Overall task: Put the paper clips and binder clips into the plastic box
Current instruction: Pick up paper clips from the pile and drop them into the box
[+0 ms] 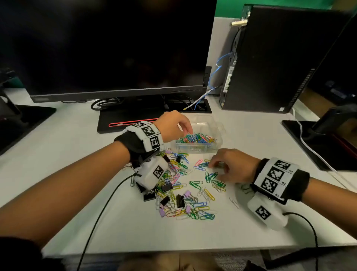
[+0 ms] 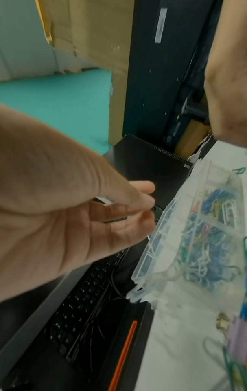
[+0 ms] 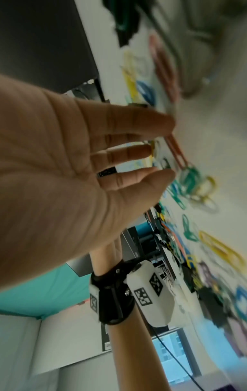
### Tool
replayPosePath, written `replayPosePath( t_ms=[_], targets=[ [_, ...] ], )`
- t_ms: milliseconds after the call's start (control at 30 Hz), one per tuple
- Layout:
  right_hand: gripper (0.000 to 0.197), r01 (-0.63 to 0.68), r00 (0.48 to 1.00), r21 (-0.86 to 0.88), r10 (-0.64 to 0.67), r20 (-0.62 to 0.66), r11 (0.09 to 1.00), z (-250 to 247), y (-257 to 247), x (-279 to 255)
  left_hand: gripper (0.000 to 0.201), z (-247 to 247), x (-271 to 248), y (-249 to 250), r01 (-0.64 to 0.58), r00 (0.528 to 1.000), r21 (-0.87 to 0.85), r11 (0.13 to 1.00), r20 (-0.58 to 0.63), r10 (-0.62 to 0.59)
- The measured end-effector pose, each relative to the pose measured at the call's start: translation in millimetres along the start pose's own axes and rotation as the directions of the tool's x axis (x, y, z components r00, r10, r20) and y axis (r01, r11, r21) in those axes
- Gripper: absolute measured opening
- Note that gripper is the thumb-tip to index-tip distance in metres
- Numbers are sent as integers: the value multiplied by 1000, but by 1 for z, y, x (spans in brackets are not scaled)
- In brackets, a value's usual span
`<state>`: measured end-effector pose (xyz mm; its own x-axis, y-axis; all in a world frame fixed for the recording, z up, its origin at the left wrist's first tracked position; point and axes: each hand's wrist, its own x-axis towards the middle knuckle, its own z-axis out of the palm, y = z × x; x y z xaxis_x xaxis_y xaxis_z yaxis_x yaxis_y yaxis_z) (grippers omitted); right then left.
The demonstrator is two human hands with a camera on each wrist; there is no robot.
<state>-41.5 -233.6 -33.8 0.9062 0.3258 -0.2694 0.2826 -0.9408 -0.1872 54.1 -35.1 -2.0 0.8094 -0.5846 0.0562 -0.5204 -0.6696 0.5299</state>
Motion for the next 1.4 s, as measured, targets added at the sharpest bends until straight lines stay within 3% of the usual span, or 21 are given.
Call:
replayPosePath(
  t_ms=[100,200,300,500,900,1267,1400],
  targets=[
    [35,52,999,114,-52,3,992,8,-12,-1,22,-6,-25,0,-78,984,70,994,169,65],
    [29,95,994,199,-103,32,976,10,-23,1,13,-8,-49,-5,-67,938,161,985,345,7],
    [28,156,988,177,-153,-34,972,6,-33,9,14,-5,-66,-15,-30,905,219,975,421,-67],
    [29,240,970,108,-236,-51,965,9,-56,28,29,5,-86,-27,1,920,254,967,378,-100],
    [32,335,942,103,-332,-47,936,11,-79,40,40,12,-95,-30,-23,920,279,960,382,-90],
    [11,230,973,124,-230,-19,965,3,-51,31,56,4,-95,-34,-2,885,297,955,445,-137],
    [29,188,980,54,-183,-79,981,0,-47,31,45,5,-92,-29,-30,914,285,958,397,-89]
  ],
)
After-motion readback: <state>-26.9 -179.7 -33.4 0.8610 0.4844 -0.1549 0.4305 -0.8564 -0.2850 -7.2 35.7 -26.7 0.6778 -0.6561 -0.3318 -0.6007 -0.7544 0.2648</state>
